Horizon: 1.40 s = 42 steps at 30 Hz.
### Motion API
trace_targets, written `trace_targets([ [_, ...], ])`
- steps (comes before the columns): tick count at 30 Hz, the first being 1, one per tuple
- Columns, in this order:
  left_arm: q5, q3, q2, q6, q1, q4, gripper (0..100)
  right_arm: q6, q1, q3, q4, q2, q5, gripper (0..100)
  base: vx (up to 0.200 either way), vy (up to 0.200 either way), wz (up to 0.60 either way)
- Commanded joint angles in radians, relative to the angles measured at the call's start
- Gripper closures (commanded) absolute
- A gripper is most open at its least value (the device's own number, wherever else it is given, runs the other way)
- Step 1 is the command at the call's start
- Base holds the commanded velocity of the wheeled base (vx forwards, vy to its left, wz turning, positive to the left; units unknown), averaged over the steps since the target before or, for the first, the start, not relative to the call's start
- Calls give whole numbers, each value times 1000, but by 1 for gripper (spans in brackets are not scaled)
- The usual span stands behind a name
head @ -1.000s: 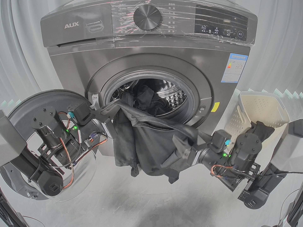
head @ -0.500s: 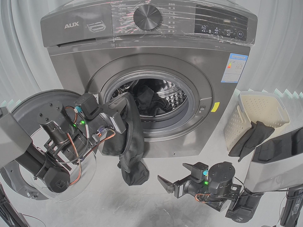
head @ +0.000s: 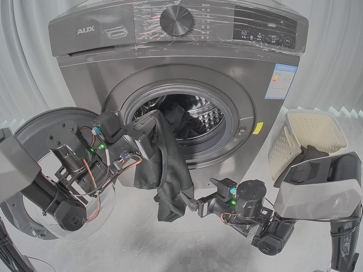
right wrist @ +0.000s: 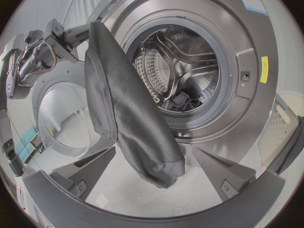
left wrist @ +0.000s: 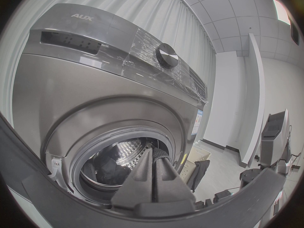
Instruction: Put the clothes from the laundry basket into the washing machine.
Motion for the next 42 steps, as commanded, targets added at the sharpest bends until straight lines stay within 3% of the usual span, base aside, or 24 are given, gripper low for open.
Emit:
trace_targets([
  [1, -2, -7, -1, 0, -6, -1, 100, -3, -21, -50, -1, 69, 12, 0, 0, 0, 0],
  [6, 0, -23, 0, -2, -13, 1, 100, -5, -53, -180, -1, 161, 39, 0, 0, 0, 0],
  [15, 0, -24, 3, 1, -31, 9, 100, -22, -39, -346, 7, 256, 66, 0, 0, 0, 0],
  [21, 0, -40, 3, 0, -34, 13, 100, -23, -37, -395, 73, 247, 80, 0, 0, 0, 0],
  [29, 1, -41, 2, 0, -39, 13, 100, -25, -34, -522, 164, 261, 77, 0, 0, 0, 0],
  [38, 4, -41, -9, -2, -49, 15, 100, -26, -24, -596, 256, 271, 60, 0, 0, 0, 0],
  [42, 4, -40, -13, -2, -57, 15, 100, -62, -34, -711, 263, 331, 32, 0, 0, 0, 0],
])
